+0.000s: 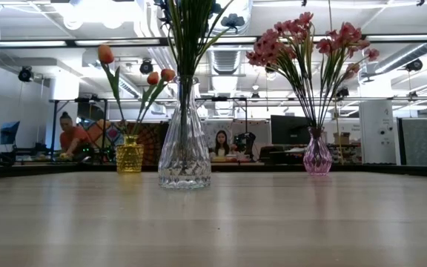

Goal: Sort flowers into vase by color
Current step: Return to Home Position

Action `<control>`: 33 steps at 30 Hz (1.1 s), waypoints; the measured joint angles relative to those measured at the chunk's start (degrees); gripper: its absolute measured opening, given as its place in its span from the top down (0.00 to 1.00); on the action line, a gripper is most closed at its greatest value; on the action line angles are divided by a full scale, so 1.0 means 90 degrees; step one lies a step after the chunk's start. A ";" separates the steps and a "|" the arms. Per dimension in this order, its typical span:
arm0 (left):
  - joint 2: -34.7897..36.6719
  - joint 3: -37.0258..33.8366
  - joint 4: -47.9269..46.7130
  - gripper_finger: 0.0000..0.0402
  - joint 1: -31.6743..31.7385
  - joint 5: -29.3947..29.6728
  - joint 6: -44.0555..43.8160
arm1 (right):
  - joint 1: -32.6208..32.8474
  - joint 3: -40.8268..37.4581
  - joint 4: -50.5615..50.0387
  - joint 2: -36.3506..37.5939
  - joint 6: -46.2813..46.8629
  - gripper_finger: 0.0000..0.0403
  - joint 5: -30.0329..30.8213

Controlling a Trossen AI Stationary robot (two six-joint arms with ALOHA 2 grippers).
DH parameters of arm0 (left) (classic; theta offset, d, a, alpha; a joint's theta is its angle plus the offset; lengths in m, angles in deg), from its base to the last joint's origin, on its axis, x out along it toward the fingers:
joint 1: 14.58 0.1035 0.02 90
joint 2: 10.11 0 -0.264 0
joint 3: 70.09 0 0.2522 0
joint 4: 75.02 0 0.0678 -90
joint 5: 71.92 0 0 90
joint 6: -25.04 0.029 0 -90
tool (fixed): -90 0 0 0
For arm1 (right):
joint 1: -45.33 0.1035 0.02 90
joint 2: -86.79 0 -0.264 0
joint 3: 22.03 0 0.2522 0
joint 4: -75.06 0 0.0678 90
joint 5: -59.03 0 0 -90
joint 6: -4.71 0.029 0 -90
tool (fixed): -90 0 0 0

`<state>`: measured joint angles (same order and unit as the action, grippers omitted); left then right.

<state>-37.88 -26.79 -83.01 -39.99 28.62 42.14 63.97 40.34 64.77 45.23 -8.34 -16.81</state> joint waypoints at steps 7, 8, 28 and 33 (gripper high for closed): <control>0.1192 -0.0687 -0.0098 0.62 0.0229 -0.0175 -0.0008 | -0.0739 -0.0477 -0.0015 0.0369 0.0193 0.48 -0.0784; 0.1366 -0.0804 -0.0127 0.62 0.0229 -0.0175 -0.0008 | -0.0827 -0.0559 0.0008 0.0440 0.0196 0.48 -0.0785; 0.3088 -0.1712 -0.0816 0.62 0.0246 0.0097 -0.0480 | -0.1326 -0.2801 0.1175 0.2420 0.0570 0.48 -0.1075; 0.3086 -0.1810 -0.0837 0.62 0.0246 0.0097 -0.0486 | -0.1326 -0.3257 0.1175 0.3161 0.0626 0.48 -0.1073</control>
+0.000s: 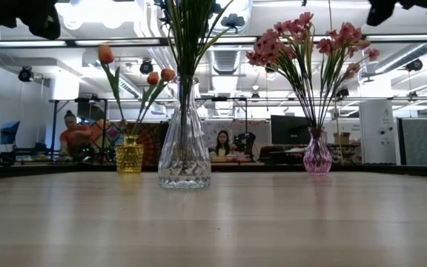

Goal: Sort flowers into vase by color
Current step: Return to Home Position

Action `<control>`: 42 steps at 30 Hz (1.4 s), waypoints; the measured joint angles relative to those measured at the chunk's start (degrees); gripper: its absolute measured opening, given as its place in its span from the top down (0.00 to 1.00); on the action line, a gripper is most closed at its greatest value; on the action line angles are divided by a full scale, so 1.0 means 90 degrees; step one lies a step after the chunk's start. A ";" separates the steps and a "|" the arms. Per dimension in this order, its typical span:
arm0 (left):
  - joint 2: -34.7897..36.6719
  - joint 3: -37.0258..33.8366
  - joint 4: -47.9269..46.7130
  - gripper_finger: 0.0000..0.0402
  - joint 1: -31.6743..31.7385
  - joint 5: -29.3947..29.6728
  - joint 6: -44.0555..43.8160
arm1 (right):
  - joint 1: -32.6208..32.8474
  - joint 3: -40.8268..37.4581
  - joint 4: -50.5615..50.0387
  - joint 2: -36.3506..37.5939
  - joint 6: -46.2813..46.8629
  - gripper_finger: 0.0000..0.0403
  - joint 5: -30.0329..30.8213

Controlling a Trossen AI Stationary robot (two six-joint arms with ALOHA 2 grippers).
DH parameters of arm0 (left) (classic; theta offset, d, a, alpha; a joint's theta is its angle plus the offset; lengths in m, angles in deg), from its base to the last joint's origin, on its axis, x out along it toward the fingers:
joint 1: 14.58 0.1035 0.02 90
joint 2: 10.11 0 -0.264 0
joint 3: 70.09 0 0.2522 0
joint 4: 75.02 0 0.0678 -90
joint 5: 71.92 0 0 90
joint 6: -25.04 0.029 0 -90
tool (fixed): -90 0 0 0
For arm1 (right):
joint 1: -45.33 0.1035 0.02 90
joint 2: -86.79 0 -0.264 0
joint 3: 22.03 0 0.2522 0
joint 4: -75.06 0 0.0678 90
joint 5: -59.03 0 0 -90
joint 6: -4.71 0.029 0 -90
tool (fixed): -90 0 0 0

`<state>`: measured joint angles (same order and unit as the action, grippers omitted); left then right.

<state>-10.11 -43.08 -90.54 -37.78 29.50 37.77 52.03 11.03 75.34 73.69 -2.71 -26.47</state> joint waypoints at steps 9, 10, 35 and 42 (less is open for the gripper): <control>0.0001 -0.0797 0.0583 0.62 0.0009 0.0005 -0.0212 | -0.0010 -0.1143 0.0158 0.1448 0.0154 0.48 0.0293; 0.0000 -0.0901 0.0718 0.62 0.0016 0.0007 -0.0206 | -0.0015 -0.1228 0.0159 0.1444 0.0205 0.48 0.0331; -0.0109 -0.1383 0.0882 0.62 0.0080 0.0582 0.0022 | -0.0041 -0.2065 0.0128 0.1231 -0.0493 0.48 0.0342; -0.0157 -0.1344 0.0918 0.62 0.0080 0.0578 0.0022 | -0.0041 -0.2067 0.0085 0.1231 -0.0221 0.48 0.0341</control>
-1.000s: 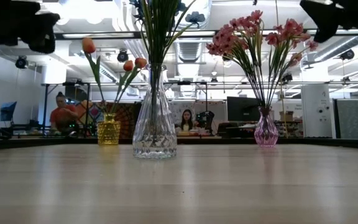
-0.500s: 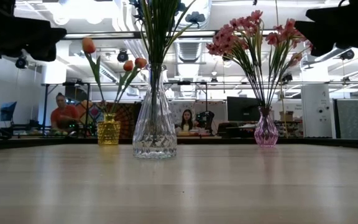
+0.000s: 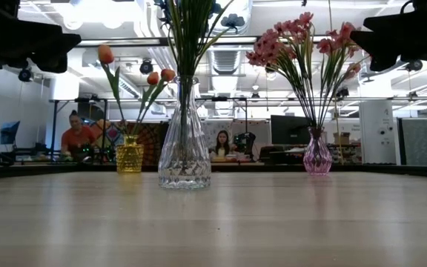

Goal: Sort flowers into vase by color
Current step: Return to Home Position

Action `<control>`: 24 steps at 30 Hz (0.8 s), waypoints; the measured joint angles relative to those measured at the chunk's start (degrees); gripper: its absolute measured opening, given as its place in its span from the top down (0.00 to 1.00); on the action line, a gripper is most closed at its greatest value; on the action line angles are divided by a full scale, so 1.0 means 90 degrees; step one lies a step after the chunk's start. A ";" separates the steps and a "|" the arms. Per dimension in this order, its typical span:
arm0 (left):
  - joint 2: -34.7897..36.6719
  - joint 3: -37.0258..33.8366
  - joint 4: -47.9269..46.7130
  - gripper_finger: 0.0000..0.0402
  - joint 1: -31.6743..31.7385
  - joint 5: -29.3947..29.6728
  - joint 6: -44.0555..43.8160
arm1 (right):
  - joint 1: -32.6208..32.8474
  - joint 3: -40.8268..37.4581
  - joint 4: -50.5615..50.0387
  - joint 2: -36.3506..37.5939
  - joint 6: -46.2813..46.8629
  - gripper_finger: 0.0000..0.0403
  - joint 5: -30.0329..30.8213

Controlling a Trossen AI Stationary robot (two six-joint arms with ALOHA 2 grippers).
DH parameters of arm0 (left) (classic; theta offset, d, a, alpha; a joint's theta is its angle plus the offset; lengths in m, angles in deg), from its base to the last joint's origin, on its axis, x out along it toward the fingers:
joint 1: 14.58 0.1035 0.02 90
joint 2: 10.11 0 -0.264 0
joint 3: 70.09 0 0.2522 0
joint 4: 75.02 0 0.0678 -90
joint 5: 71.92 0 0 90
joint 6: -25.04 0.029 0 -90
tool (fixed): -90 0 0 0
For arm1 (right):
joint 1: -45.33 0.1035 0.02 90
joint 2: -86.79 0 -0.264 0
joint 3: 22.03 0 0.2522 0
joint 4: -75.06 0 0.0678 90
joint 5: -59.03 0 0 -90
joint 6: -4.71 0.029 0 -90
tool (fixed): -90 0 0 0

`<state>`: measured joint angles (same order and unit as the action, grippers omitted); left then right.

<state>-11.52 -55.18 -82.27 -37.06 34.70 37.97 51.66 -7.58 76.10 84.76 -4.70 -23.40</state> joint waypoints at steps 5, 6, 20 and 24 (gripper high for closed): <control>-0.0002 0.0000 0.0004 0.62 0.0000 0.0000 0.0000 | 0.0000 -0.0002 0.0000 0.0000 0.0060 0.48 0.0001; -0.0005 0.0000 0.0005 0.62 0.0000 0.0000 0.0000 | 0.0000 -0.0002 0.0000 0.0000 0.0061 0.48 0.0001; -0.0005 0.0007 0.0004 0.62 0.0000 -0.0003 0.0000 | 0.0000 -0.0005 0.0000 0.0000 0.0049 0.48 0.0001; -0.0005 0.0010 0.0004 0.62 0.0000 -0.0005 0.0000 | 0.0000 -0.0007 0.0000 0.0000 0.0049 0.48 0.0001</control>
